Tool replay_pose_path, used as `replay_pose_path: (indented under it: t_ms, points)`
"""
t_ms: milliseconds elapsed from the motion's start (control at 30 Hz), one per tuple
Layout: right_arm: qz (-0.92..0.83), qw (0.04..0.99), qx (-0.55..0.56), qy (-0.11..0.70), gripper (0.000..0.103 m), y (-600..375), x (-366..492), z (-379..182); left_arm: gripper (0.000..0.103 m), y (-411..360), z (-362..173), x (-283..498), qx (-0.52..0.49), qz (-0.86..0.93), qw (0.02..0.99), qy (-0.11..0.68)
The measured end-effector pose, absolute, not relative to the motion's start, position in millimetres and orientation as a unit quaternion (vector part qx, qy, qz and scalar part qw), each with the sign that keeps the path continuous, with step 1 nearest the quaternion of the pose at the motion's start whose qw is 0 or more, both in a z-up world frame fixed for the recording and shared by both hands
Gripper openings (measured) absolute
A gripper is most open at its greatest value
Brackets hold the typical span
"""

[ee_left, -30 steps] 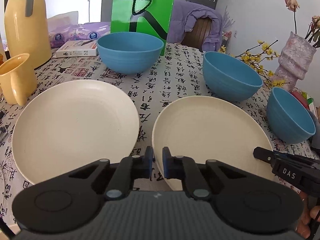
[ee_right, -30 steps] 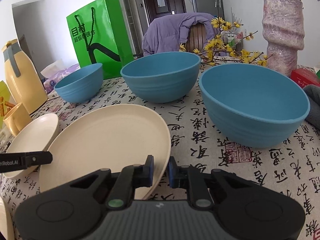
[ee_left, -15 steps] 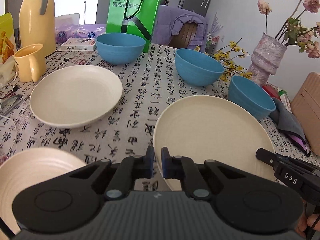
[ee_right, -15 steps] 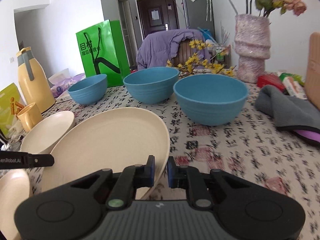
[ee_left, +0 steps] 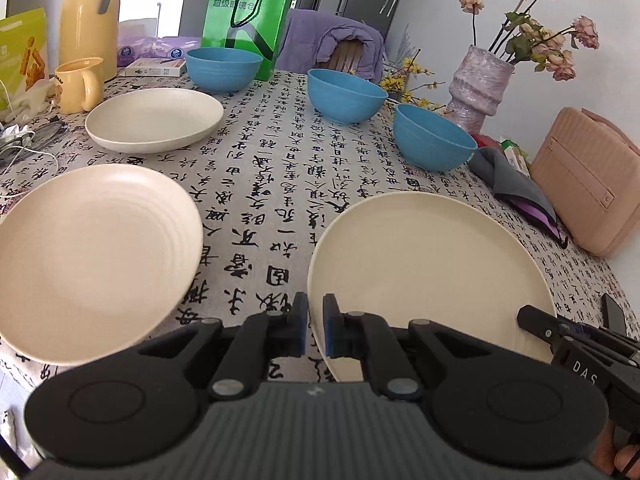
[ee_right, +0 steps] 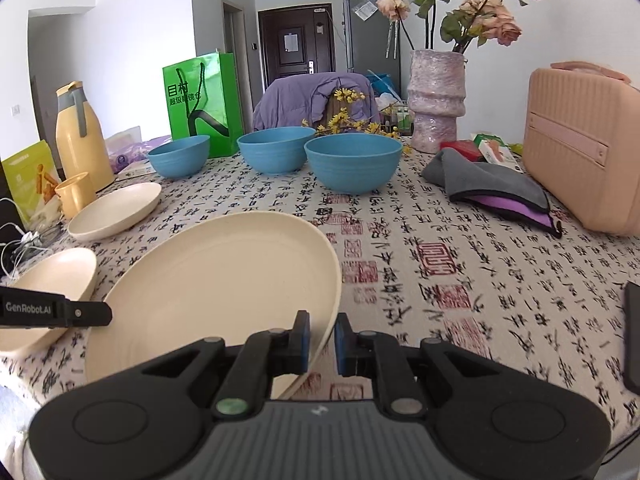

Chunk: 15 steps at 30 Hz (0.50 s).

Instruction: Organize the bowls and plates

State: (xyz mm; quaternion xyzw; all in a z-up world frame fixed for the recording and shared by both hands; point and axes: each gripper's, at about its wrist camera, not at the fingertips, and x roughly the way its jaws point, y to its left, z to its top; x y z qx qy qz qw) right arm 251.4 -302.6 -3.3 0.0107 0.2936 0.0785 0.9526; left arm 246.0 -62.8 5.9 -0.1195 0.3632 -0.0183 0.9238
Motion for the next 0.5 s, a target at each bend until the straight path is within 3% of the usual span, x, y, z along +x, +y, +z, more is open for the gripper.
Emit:
replay_pose_path:
  t_ms: [500]
  points:
    - [0.103, 0.954, 0.012, 0.28, 0.013, -279.9, 238.5, 4.6, 0.008, -30.9, 19.1, 222.0, -0.118, 0.009, 0.935, 0.335]
